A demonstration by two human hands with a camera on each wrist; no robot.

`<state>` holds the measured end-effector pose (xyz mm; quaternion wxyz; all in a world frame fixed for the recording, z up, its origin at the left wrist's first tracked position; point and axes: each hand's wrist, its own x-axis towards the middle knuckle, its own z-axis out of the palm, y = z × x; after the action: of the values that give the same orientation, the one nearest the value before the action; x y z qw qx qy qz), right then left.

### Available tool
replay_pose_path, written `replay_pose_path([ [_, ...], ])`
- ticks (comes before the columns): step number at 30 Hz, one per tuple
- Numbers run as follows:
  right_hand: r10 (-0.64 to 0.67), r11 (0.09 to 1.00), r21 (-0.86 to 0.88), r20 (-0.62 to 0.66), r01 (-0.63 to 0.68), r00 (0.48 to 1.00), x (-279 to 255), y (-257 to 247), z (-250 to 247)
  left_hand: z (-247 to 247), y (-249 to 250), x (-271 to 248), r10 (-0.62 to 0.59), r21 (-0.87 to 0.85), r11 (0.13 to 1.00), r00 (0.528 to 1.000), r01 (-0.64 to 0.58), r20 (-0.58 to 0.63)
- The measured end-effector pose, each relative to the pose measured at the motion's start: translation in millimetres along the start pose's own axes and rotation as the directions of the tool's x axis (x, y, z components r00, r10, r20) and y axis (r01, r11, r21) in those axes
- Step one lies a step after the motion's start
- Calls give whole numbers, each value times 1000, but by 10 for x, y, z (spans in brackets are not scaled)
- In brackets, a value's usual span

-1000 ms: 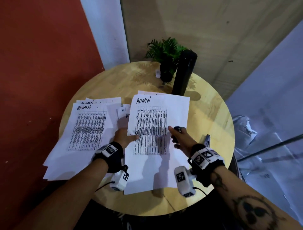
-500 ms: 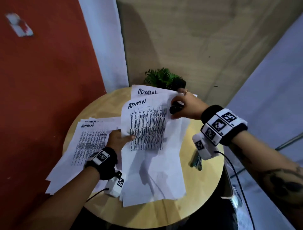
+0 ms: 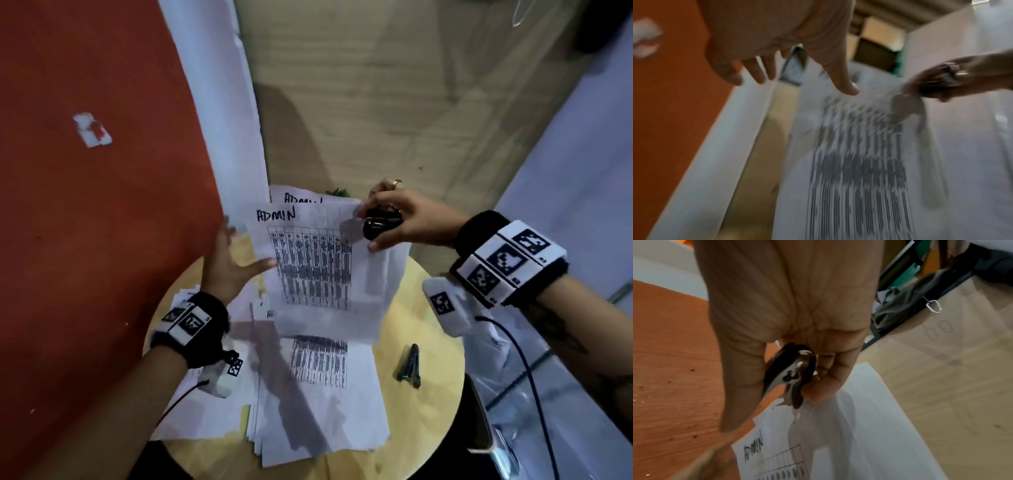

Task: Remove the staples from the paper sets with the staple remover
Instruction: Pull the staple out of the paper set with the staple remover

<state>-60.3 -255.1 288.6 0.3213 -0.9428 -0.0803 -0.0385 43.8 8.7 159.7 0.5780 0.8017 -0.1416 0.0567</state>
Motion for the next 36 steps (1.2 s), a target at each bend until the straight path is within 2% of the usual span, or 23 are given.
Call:
replay_pose_path([
  [1, -23, 1000, -15, 17, 23, 1000, -32, -67, -46, -34, 232, 4, 116, 57, 992, 993, -114, -33],
  [2, -46, 998, -34, 36, 48, 998, -52, -122, -77, -58, 463, -5, 250, 189, 952, 968, -240, -35],
  [4, -95, 993, -68, 58, 99, 994, -89, -228, -131, -61, 940, -54, 422, 474, 790, 906, -389, 39],
  [7, -153, 982, -108, 55, 158, 987, -155, -346, -180, 12, 1448, -76, 427, 612, 642, 879, -461, 213],
  [10, -210, 974, -85, 17, 210, 978, -239, -439, -207, 70, 1621, -64, 423, 623, 597, 858, -506, 291],
  [13, -259, 965, -42, -11, 258, 966, -318, -496, -208, 97, 1677, -90, 464, 567, 618, 835, -545, 296],
  [16, -323, 946, -34, -54, 322, 945, -359, -534, -180, 79, 1651, -63, 444, 326, 760, 816, -562, 371],
  [19, -330, 942, -29, -250, 334, 910, -380, -508, -131, 54, 1629, -22, 451, 158, 815, 782, -557, 429],
  [22, -303, 938, 5, -471, 346, 829, -420, -461, -53, 14, 1658, -28, 448, 149, 817, 775, -558, 445],
  [25, -317, 938, -88, -614, 336, 723, -485, -421, 21, -29, 1672, -32, 449, 129, 826, 779, -549, 438],
  [27, -301, 932, -35, -628, 361, 718, -528, -419, 63, -47, 1679, -27, 452, 136, 827, 789, -545, 417],
  [29, -297, 931, -13, -607, 365, 737, -538, -424, 105, -56, 1700, -26, 439, 143, 835, 799, -532, 411],
  [33, -380, 924, -253, -550, 286, 744, -486, -516, 190, -63, 1737, -45, 404, 148, 850, 806, -506, 432],
  [36, -411, 911, -268, -508, 315, 757, -459, -587, 247, -70, 1763, -72, 398, 147, 847, 793, -511, 461],
])
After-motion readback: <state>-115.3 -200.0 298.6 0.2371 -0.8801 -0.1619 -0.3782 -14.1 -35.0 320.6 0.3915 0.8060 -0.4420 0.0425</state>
